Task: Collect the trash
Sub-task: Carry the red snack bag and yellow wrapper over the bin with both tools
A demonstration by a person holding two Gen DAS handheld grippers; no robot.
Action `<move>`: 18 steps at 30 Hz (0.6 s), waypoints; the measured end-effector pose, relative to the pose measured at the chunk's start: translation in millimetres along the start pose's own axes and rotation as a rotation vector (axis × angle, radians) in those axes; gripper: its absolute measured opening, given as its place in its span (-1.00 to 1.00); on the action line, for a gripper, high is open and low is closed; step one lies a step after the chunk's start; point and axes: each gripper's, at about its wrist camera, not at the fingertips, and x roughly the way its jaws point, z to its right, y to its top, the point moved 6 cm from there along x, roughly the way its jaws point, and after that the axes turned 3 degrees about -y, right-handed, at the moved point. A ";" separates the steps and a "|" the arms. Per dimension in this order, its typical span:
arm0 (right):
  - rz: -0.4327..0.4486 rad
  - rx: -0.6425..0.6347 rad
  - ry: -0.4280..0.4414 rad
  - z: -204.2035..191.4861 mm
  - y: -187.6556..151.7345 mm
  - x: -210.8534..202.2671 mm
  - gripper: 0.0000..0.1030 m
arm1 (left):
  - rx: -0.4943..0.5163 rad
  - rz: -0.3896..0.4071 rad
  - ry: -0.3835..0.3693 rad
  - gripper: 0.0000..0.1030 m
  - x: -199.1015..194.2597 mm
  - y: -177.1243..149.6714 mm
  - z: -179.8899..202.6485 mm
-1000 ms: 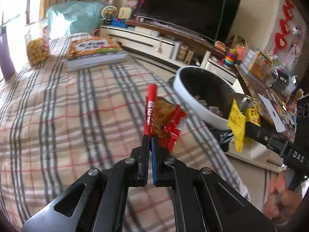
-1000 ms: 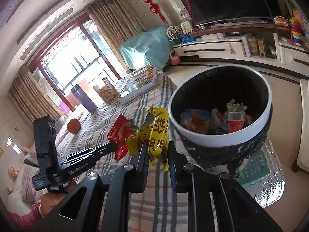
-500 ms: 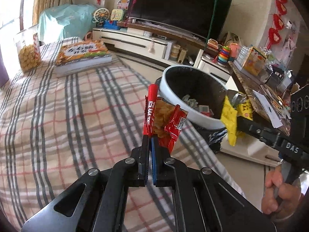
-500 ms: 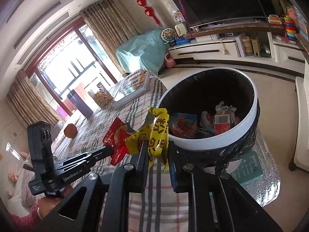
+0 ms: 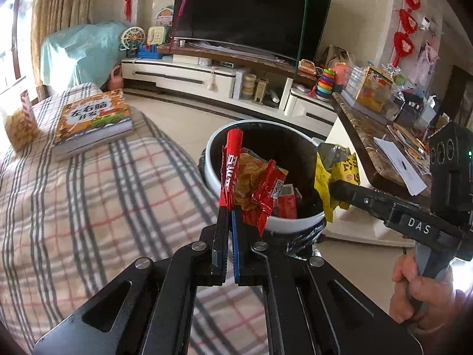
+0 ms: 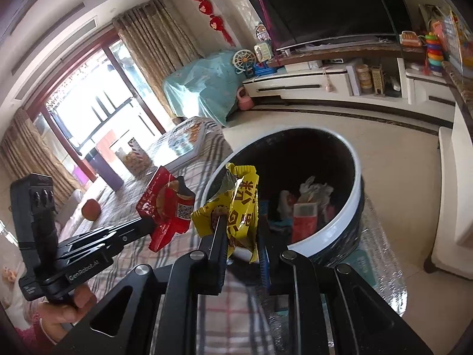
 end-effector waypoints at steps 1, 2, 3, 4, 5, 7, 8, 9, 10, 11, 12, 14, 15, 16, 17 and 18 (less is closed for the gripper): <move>0.000 0.000 -0.004 1.5 1.6 1.0 -0.65 | 0.002 -0.005 0.000 -0.97 3.0 1.9 1.7; -0.001 0.000 -0.008 2.8 3.4 1.9 -0.65 | 0.002 -0.008 0.000 -0.97 5.6 3.9 3.1; -0.003 -0.001 -0.015 4.9 6.5 3.4 -0.65 | 0.003 -0.009 -0.001 -0.97 7.4 5.7 4.3; -0.005 -0.004 -0.020 6.3 9.2 4.6 -0.65 | 0.003 -0.010 -0.003 -0.97 9.1 7.1 5.8; -0.005 -0.007 -0.024 7.0 11.2 5.2 -0.65 | 0.005 -0.009 -0.003 -0.97 10.5 8.9 7.1; -0.006 -0.017 -0.033 7.6 14.8 6.3 -0.65 | 0.009 -0.008 -0.003 -0.97 13.2 12.4 9.6; -0.011 -0.026 -0.040 8.2 16.7 8.1 -0.65 | 0.011 -0.010 -0.005 -0.97 15.3 14.6 11.2; -0.017 -0.032 -0.045 9.3 18.0 9.6 -0.65 | 0.013 -0.011 -0.006 -0.97 17.0 16.2 12.8; -0.029 -0.038 -0.053 10.3 19.1 13.0 -0.65 | 0.016 -0.011 -0.006 -0.97 18.0 17.4 13.8; -0.035 -0.039 -0.058 11.5 19.7 14.9 -0.65 | 0.021 -0.012 -0.004 -0.97 19.9 19.0 15.2; -0.038 -0.040 -0.061 13.4 20.5 16.3 -0.65 | 0.023 -0.013 -0.005 -0.97 21.4 20.2 16.4; -0.046 -0.047 -0.071 16.0 21.9 19.6 -0.65 | 0.026 -0.016 -0.005 -0.97 24.2 22.5 18.4; -0.048 -0.048 -0.074 18.0 22.8 20.3 -0.65 | 0.029 -0.018 -0.004 -0.97 25.8 23.7 19.7; -0.052 -0.050 -0.079 18.5 23.1 21.8 -0.65 | 0.031 -0.019 -0.006 -0.97 27.0 24.6 20.6; -0.053 -0.050 -0.082 19.7 23.7 22.5 -0.65 | 0.032 -0.020 -0.006 -0.97 28.4 25.2 21.8; -0.056 -0.050 -0.088 21.2 24.3 23.5 -0.65 | 0.034 -0.021 -0.006 -0.97 29.8 25.7 23.0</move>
